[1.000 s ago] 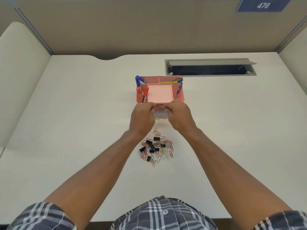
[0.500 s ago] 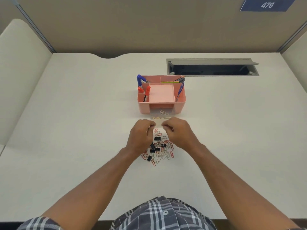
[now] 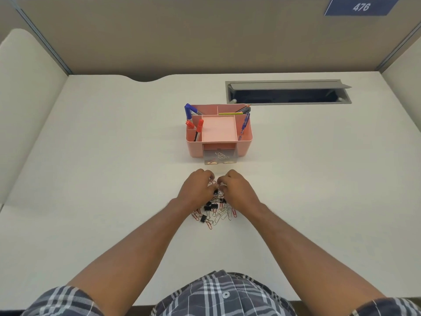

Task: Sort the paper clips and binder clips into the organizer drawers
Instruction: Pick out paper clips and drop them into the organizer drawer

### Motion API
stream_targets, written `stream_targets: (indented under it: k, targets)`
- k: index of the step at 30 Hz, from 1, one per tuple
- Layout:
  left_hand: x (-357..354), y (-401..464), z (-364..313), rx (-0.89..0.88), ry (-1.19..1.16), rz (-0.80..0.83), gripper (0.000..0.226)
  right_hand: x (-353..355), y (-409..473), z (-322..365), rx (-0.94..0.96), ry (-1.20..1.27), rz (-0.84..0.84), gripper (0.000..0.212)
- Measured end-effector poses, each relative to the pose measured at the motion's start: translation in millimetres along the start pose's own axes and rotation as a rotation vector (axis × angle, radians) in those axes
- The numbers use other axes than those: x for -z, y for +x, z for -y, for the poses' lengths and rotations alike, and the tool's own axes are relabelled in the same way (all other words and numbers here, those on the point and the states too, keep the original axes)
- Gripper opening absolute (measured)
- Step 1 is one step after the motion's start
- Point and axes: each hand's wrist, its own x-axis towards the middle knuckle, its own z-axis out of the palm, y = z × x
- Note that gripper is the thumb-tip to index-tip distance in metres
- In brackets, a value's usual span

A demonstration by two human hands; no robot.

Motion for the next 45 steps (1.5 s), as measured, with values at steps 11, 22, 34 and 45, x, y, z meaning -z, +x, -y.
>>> stream_targets:
  k: [11, 22, 34, 45]
  targets:
    - [-2, -14, 3, 0.029, -0.029, -0.041, 0.037, -4, 1, -2, -0.055, 0.022, -0.046, 0.024]
    - [1, -19, 3, 0.039, -0.019, -0.081, 0.038, -3, 2, -4, -0.081, 0.046, -0.060, 0.021]
    - [-8, 2, -14, -0.040, 0.167, -0.075, 0.027, -2, -1, -6, -0.071, 0.003, -0.065, 0.020]
    - [-13, 3, -9, -0.065, 0.121, -0.086, 0.021, -4, 2, -4, -0.129, -0.006, -0.049, 0.024]
